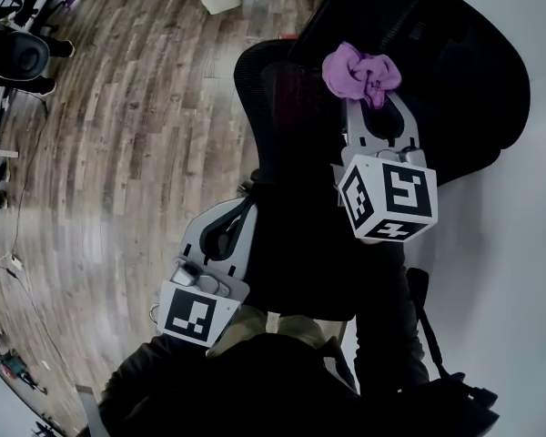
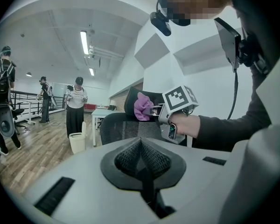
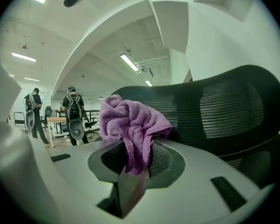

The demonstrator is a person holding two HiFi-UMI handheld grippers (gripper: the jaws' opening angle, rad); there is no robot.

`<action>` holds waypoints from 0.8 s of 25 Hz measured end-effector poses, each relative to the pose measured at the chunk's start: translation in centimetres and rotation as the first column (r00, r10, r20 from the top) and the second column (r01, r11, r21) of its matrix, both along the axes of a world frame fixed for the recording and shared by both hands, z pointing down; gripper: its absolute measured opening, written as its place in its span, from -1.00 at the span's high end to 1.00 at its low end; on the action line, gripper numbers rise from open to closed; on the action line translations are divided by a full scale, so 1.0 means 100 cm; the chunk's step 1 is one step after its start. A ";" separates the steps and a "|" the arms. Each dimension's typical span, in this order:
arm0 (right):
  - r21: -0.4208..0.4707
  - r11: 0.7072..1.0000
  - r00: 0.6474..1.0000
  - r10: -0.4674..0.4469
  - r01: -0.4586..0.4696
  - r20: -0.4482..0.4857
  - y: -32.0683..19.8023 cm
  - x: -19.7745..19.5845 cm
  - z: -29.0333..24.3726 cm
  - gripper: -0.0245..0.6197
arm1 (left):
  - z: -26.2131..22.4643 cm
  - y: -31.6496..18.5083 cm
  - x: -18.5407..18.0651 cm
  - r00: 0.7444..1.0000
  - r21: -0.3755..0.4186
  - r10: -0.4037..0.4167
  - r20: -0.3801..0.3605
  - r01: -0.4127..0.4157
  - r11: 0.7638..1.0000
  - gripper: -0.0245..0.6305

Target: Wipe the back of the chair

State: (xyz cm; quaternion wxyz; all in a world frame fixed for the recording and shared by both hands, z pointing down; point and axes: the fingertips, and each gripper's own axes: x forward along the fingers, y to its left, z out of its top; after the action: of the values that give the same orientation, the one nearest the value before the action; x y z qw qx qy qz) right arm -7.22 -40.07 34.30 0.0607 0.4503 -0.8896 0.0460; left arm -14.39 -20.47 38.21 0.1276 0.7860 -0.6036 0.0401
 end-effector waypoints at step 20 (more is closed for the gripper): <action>-0.030 0.971 0.971 -0.235 0.237 0.052 0.060 -0.114 -0.003 0.64 | -0.011 0.043 -0.034 0.997 0.012 -0.071 -0.004 0.071 0.997 0.91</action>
State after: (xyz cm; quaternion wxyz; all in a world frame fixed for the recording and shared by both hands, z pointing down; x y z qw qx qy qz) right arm -18.64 -34.09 34.01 0.0523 0.3388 -0.9371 0.0653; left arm -17.79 -16.17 37.14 0.1252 0.7650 -0.6311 0.0302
